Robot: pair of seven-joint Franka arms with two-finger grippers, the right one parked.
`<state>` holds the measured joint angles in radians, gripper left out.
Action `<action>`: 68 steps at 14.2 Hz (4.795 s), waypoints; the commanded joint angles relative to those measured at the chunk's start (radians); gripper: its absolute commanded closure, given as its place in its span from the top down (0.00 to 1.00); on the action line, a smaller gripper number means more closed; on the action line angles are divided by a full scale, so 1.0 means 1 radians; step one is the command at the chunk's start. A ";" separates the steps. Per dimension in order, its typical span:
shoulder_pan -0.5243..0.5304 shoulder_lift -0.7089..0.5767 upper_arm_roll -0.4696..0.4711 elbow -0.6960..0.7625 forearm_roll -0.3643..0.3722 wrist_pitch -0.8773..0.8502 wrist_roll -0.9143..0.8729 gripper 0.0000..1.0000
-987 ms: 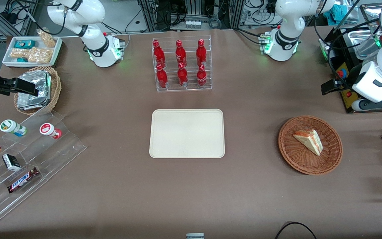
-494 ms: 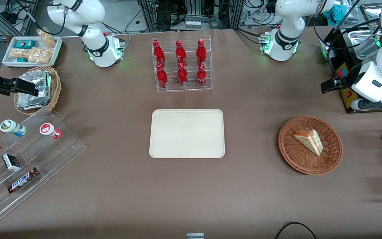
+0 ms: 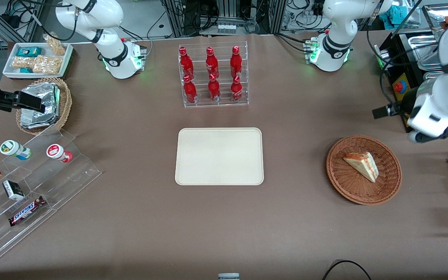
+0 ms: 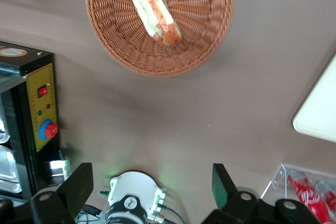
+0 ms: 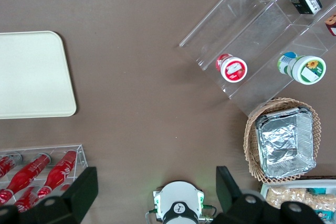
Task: Place sandwich from basket to tray
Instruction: 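Move the left gripper down over the wrapped sandwich in the basket, then close the left gripper on the sandwich and lift it, then carry the sandwich with the left gripper over the cream tray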
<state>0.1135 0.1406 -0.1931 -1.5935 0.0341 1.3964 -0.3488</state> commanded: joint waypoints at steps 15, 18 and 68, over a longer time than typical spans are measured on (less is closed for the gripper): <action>0.011 0.073 0.090 -0.545 0.033 0.944 -0.102 1.00; 0.011 0.102 0.090 -0.588 0.033 1.038 -0.104 1.00; -0.899 0.537 0.107 0.001 -0.002 0.839 -0.622 0.22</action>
<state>-0.7738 0.6545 -0.1012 -1.6195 0.0283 2.2400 -0.9679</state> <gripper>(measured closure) 0.784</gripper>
